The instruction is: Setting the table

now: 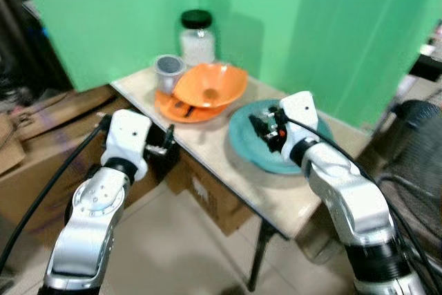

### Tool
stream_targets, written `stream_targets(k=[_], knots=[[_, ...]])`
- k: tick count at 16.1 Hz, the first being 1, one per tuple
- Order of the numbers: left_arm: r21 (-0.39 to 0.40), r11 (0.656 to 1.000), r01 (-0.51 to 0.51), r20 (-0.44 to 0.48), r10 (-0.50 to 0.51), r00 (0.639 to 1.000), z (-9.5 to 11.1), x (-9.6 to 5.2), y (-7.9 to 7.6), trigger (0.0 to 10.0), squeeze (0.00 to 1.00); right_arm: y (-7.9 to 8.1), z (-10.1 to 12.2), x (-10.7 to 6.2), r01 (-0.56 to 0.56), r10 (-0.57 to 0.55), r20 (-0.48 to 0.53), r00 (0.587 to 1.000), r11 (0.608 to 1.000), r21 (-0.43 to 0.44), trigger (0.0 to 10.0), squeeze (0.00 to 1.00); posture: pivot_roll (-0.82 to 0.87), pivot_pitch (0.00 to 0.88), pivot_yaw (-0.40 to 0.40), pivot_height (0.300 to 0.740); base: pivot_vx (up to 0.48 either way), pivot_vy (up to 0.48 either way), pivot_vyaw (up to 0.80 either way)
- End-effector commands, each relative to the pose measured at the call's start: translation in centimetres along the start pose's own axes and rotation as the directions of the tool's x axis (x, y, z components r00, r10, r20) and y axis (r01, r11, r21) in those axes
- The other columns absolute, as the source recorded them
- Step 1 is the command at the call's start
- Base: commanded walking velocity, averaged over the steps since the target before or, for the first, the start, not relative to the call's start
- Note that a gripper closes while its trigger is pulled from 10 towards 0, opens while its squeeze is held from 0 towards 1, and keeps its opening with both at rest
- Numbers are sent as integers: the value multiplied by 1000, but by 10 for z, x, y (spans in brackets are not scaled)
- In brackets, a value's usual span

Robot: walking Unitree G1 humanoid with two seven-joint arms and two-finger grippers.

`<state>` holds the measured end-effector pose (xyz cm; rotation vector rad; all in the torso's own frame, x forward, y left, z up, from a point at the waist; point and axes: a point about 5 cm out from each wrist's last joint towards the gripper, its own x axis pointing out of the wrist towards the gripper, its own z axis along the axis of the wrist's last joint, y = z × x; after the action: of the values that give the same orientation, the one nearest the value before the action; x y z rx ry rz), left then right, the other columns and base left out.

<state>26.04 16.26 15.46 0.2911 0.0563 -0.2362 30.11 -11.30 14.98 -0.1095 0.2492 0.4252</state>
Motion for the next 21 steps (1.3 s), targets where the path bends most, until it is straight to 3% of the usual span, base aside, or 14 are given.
stream_targets(k=[1, 6, 9, 11, 15, 21], knots=[[22, 999, 47, 1, -47, 999, 0, -1, -5, 10000, 0, -2, -6, 3, -3, 5, -55, 998, 999, 32, 10000, 0, 140, 0, 30, 740, 0, 0, 0], [40, 984, 176, -81, -172, 982, -13, -9, -4, 10000, 0, 3, -6, 48, 16, -2, -174, 985, 997, 80, 10000, 0, 139, 0, 34, 740, 0, 0, 0], [42, 974, 224, -96, -219, 971, -14, -11, -5, 10000, 0, 1, 0, 65, 40, -26, -194, 981, 997, 68, 10000, 0, 141, 0, 28, 740, 0, 0, 0], [34, 965, 260, -108, -255, 961, -16, -17, -8, 10000, 0, -4, 5, 84, 110, -98, -217, 971, 993, 42, 10000, 0, 151, 0, 20, 740, 0, 0, 0], [34, 962, 270, -110, -265, 958, -15, -19, -9, 10000, 0, -15, 5, 86, 167, -148, -220, 964, 984, 67, 10000, 0, 163, 0, 14, 740, 0, 0, 0], [28, 954, 297, -99, -293, 951, -12, -15, -10, 10000, 0, -32, -17, 82, 224, -197, -305, 932, 973, 55, 10000, 0, 150, 0, 31, 740, 0, 0, 0]])
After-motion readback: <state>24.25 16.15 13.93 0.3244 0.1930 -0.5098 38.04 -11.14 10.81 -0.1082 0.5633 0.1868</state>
